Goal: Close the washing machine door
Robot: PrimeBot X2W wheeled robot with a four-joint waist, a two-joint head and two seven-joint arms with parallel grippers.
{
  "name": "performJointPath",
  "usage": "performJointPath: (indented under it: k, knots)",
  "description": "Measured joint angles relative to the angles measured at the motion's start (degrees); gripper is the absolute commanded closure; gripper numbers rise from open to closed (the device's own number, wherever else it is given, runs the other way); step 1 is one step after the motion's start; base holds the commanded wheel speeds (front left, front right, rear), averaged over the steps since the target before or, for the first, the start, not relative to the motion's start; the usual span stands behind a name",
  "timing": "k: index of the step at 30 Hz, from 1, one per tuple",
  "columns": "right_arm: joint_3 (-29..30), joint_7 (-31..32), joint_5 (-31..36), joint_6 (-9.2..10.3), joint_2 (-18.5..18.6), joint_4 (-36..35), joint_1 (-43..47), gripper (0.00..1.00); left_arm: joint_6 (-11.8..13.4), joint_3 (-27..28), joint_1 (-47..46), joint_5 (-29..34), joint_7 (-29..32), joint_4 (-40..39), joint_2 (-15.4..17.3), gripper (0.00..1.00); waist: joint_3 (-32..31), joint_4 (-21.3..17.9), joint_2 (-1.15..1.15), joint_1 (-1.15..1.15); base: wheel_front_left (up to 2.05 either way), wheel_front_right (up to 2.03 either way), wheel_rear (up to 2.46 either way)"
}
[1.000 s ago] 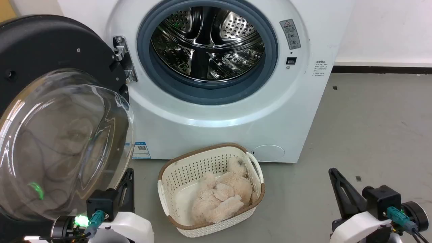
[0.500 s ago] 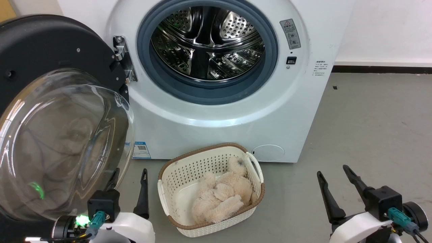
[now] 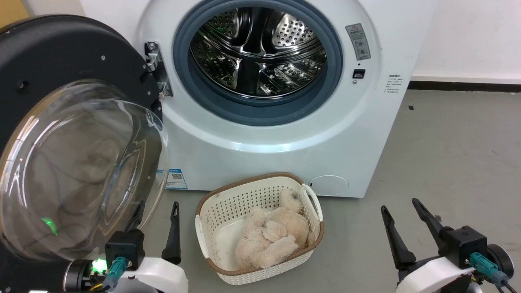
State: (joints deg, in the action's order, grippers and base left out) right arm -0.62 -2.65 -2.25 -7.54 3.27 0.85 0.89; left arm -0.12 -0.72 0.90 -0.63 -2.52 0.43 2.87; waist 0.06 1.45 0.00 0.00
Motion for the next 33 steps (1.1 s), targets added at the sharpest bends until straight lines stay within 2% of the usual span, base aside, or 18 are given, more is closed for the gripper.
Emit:
performJointPath:
  k: [33]
  knots:
    - [-2.91,-3.74,-5.02,0.00,0.83,1.34,0.29,0.00,0.01,-0.21,0.64,-1.07,-3.86,-0.08,0.00,0.00,-0.83,8.95,0.00,0.00,0.00,0.00,0.00]
